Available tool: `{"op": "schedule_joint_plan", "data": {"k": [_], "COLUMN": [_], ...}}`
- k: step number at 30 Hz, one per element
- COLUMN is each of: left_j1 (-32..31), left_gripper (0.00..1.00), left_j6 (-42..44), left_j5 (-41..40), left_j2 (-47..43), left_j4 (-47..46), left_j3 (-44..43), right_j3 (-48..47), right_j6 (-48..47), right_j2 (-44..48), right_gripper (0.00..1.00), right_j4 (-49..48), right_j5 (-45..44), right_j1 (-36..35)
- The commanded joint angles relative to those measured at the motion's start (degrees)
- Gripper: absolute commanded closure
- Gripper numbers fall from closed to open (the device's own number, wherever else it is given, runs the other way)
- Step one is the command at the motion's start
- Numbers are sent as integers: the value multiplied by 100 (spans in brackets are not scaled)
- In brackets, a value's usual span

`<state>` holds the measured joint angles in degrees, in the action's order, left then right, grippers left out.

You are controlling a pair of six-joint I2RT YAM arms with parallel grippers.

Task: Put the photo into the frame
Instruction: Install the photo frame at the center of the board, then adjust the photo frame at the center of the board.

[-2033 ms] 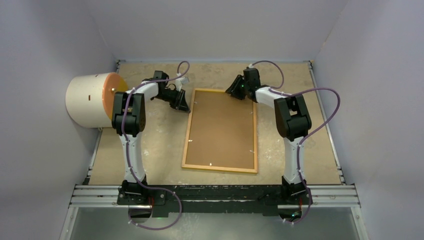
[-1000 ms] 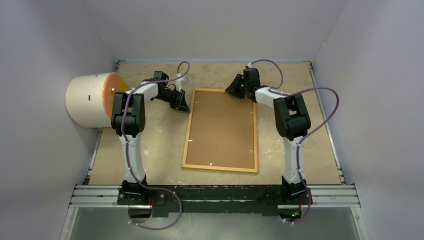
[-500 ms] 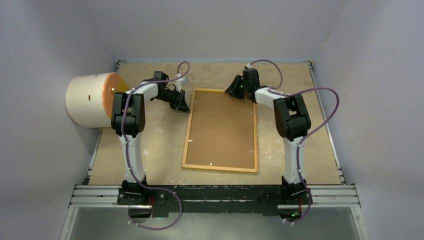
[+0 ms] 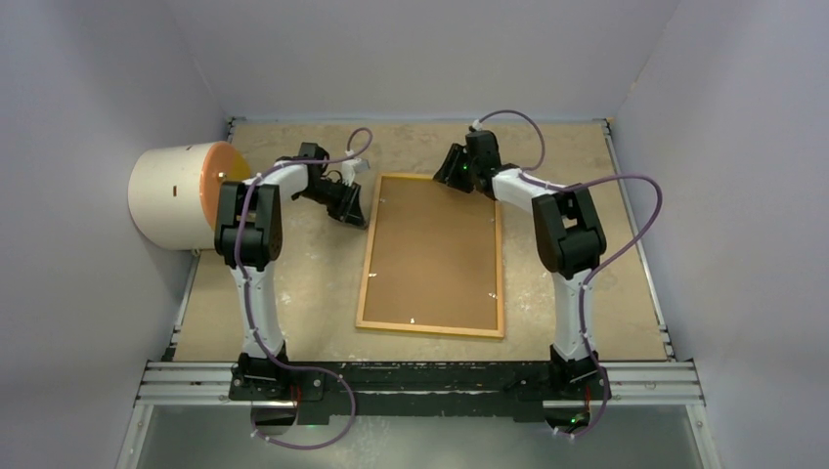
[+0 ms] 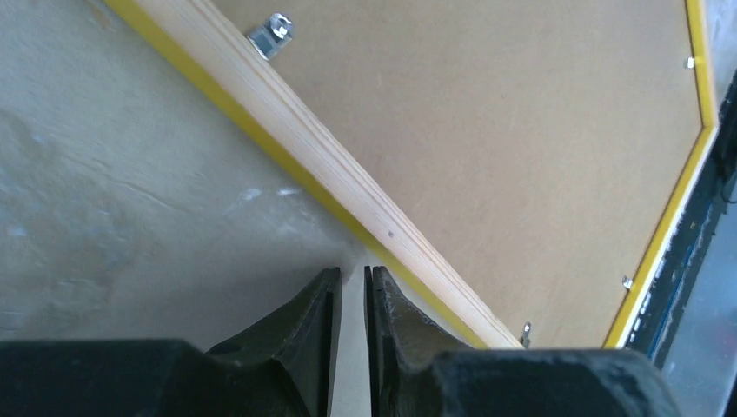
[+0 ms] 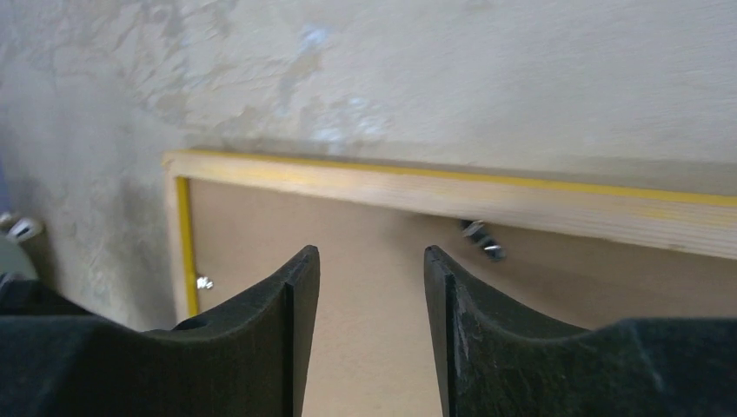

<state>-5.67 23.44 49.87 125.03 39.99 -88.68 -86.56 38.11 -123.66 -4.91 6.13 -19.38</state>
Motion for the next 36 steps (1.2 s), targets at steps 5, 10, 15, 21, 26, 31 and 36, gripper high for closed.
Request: {"op": "schedule_joint_plan", "data": {"k": [5, 10, 15, 21, 26, 31, 36], "left_j1": [-24, -189, -608, -1278, -1810, -1856, -762], "left_gripper": [78, 78, 78, 78, 77, 68, 40], "left_j6": [615, 639, 575, 247, 230, 935, 1145], "left_j5": [-1186, -1490, -1690, -1463, -763, -154, 116], "left_j2": [-880, -1214, -1462, -1574, -1493, -1531, -2112], "left_j4": [331, 2, -334, -637, -577, 259, 855], "left_j3": [725, 1654, 2283, 2695, 2600, 2008, 1340], "right_j3": [292, 1039, 2335, 3569, 3522, 2970, 2054], "right_j6": [229, 29, 90, 73, -48, -4, 88], "right_j2": [1255, 2251, 3424, 4186, 4257, 3950, 3180], "right_gripper": [45, 32, 15, 8, 9, 10, 16], "right_j4": [201, 791, 1120, 1055, 1021, 1433, 1968], "right_j5": [343, -470, -1185, -1019, -910, -1738, -2533], "right_j1": [-348, -215, 421, 1159, 1013, -253, -1582]}}
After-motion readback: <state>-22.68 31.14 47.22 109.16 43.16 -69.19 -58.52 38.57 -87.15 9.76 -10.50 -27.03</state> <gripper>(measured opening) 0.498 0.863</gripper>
